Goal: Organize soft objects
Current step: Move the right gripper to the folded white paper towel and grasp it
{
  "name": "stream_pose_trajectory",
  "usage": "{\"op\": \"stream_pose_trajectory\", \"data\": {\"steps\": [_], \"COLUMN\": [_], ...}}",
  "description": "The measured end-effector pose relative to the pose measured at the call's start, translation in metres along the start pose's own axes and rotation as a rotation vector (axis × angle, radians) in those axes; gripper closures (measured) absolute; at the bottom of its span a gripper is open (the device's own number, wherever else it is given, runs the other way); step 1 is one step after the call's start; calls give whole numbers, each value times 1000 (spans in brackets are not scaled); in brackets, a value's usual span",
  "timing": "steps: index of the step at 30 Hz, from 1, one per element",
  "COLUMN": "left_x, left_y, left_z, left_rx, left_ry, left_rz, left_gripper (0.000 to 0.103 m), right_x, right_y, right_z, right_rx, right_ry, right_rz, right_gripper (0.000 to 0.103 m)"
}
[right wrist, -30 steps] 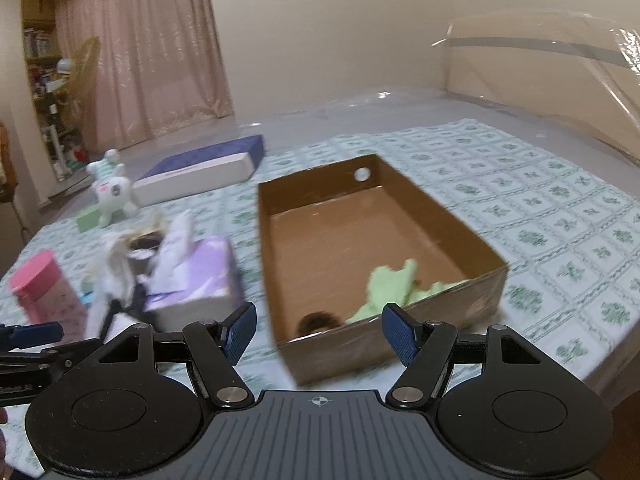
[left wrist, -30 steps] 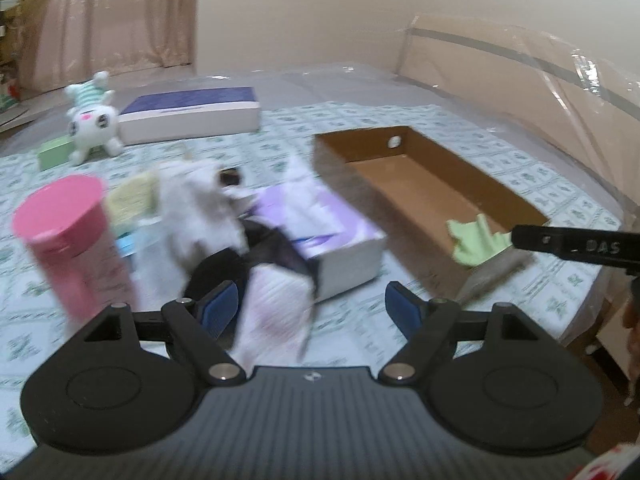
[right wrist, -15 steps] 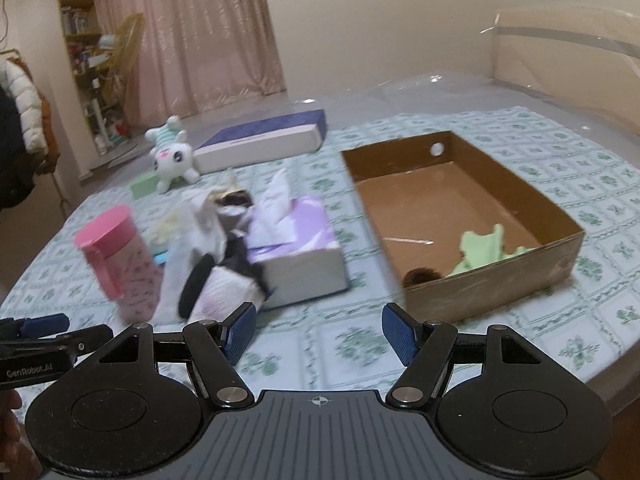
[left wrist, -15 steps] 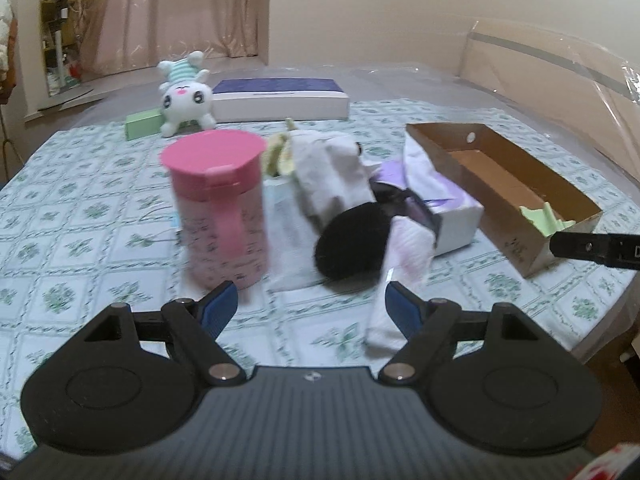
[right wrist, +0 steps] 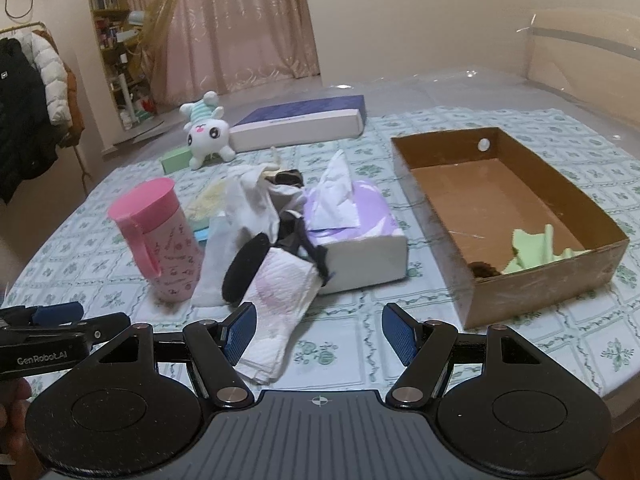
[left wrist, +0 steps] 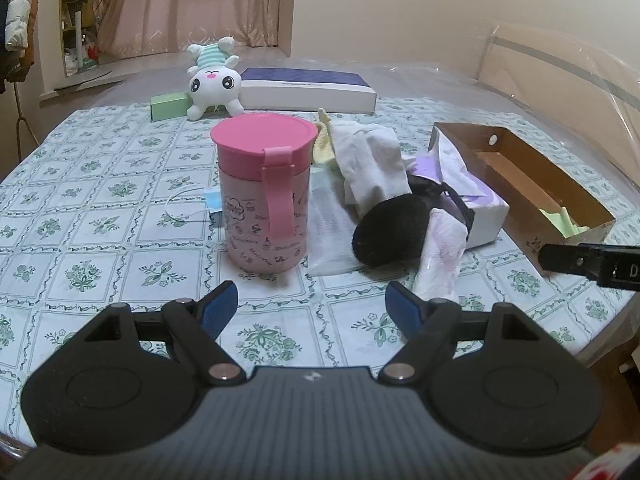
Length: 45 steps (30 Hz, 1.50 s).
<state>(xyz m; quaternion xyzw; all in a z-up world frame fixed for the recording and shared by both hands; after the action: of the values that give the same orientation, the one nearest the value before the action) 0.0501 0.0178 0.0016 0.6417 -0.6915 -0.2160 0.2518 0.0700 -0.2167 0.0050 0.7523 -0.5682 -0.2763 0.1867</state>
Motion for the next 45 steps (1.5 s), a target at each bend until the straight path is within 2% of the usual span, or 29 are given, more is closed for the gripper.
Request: {"op": "stream_pose_trajectory", "data": {"steps": [18,27,39,40,41,43,45], "left_x": [-12,-19,-29,-30,-30,-31,-31], "left_y": [-17,-35,-58,-60,-61,-63,-63], "left_z": [-2,-4,-2,-2,-1,1,2], "left_rx": [-10,-26,-51,-55,-58,-65,-69], "left_ry": [0,0,22,23,24,26,26], "left_rz": [-7,1,23,25,25,27,30], "left_gripper": [24,24,24,24,24,24,24], "right_x": [-22,-24,-22,-22,-22,-23,-24], "right_y": [-44,-78,-110,-111,-111,-110,-107], "right_z": [9,12,12,12,12,12,12], "right_rx": [-72,-132,-158,-158,-159,-157,-149], "right_ry": [-9,-81,-129,-131,-129,-123,-113], "right_rz": [-51,-65,-62,-62,-62,-60,-58], "right_gripper": [34,34,34,37,45,46,53]}}
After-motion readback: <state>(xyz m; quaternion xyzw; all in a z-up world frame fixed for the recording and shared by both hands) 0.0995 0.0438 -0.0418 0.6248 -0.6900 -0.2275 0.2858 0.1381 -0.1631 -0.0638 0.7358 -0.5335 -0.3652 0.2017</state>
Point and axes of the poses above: each gripper's, at about its wrist camera, not at the fingertips, and y roughly against the way its jaws point, x to its right, z to its underside, the point moved 1 cm from there along -y, roughly the way its jaws point, and after that the axes turned 1 degree about z, right-handed, at the moved point
